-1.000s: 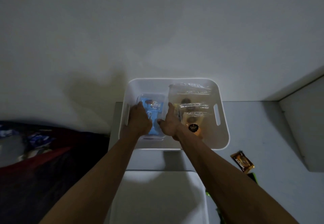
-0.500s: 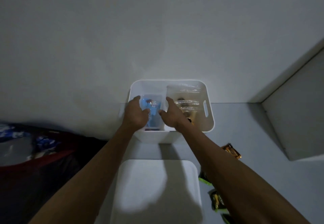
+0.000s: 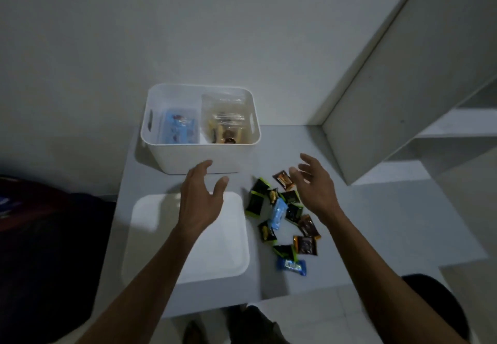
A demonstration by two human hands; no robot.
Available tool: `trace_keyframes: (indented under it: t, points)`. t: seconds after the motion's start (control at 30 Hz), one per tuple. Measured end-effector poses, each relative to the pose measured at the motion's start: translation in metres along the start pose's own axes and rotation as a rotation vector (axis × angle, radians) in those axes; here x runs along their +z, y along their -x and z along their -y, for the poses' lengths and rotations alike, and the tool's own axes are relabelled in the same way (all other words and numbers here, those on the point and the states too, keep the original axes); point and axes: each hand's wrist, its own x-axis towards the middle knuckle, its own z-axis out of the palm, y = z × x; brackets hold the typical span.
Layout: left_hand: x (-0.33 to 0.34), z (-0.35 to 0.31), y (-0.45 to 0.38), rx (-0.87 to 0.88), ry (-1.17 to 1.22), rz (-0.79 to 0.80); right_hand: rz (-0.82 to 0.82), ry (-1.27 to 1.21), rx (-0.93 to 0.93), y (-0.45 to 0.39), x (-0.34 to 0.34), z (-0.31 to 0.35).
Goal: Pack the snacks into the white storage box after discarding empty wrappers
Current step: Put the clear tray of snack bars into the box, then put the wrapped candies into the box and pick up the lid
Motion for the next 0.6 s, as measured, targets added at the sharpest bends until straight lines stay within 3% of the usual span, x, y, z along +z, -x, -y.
trace_keyframes:
  t: [0.3,0.43,0.6]
  points:
    - [0.125,0.029,0.106,-0.055,-0.140,0.214,0.111,0.298,0.007,0.043,-0.017,-0.161]
    - [0.189,0.036,0.139,-0.052,-0.270,0.146,0.273,0.406,-0.110,0.022,-0.005,-0.201]
    - [0.257,0.038,0.158,-0.135,-0.408,0.067,0.385,0.538,-0.399,-0.016,0.017,-0.236]
